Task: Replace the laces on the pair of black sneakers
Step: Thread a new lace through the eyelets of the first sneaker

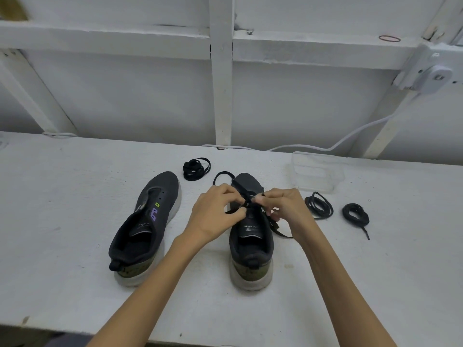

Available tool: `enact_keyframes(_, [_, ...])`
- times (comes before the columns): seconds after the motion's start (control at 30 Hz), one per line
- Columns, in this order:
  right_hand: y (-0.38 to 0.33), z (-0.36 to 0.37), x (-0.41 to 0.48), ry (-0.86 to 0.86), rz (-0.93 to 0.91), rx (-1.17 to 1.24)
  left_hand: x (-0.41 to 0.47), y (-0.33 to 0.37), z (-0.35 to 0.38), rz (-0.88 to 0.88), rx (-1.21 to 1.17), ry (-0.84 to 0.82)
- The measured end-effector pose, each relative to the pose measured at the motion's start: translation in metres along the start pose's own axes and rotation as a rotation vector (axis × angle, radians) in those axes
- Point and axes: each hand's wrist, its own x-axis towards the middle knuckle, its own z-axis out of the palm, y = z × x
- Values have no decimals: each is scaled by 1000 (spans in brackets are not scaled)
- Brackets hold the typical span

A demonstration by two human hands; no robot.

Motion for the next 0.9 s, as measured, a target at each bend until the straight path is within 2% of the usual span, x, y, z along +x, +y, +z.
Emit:
enact_keyframes(0.2, [1,2,-2,-46,-92,-62,0,5,20,-126,-335,158])
enact_keyframes(0.33, [1,5,-1,-87,-115,-89,-3,11,24,-118,-367,182])
enact_keyframes(0.5, [-1,9,1,-59,-121,-54,-5,17,19,-54,-370,191])
enact_keyframes(0.6, [-2,11,1,-54,-125,-58,-3,13,18,-76,-411,164])
enact_keyframes(0.73, [-4,11,1,-33,-144,-47,0,11,14,-74,-677,114])
enact_keyframes(0.8, [-5,12,1,-23,-173,-65,2,12,14,-49,-779,34])
enact_keyframes(0.9, [-7,12,4,-41,-211,-101,5,13,22,-32,-752,-58])
